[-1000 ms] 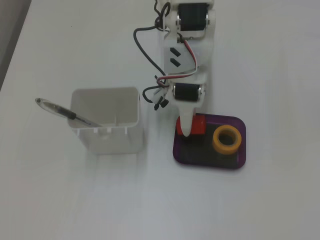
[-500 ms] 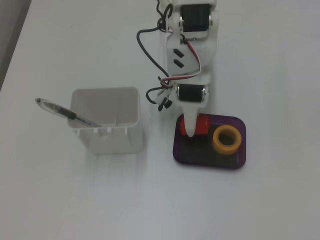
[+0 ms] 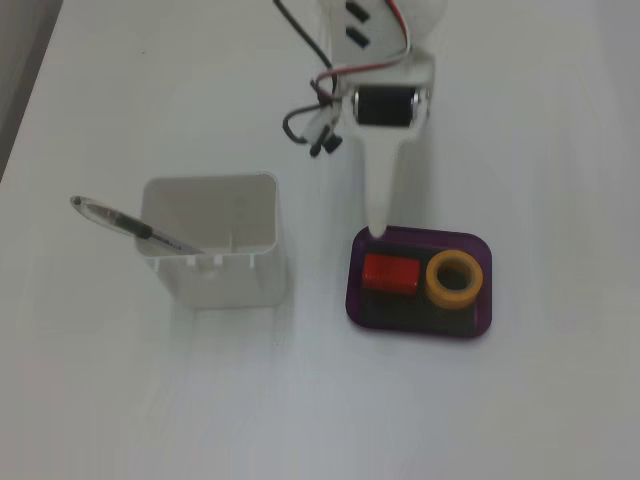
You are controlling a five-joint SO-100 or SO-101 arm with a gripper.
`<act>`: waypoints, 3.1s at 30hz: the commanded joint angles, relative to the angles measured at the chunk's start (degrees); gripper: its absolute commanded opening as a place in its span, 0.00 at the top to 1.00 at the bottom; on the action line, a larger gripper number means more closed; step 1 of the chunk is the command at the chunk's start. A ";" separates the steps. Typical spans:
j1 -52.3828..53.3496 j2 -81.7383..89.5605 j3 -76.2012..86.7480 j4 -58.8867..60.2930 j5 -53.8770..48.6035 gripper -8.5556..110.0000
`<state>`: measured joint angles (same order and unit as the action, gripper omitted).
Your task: Pick up the red cube and place it in the box.
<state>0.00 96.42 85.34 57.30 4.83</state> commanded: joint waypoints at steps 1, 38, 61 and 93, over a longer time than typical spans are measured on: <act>0.00 14.06 -3.08 9.93 -0.35 0.69; 10.90 100.37 88.15 13.36 -5.01 0.80; 11.07 100.20 88.51 13.36 -4.66 0.93; 11.07 100.20 88.51 13.27 -4.66 0.93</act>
<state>11.07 192.57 173.41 71.46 0.35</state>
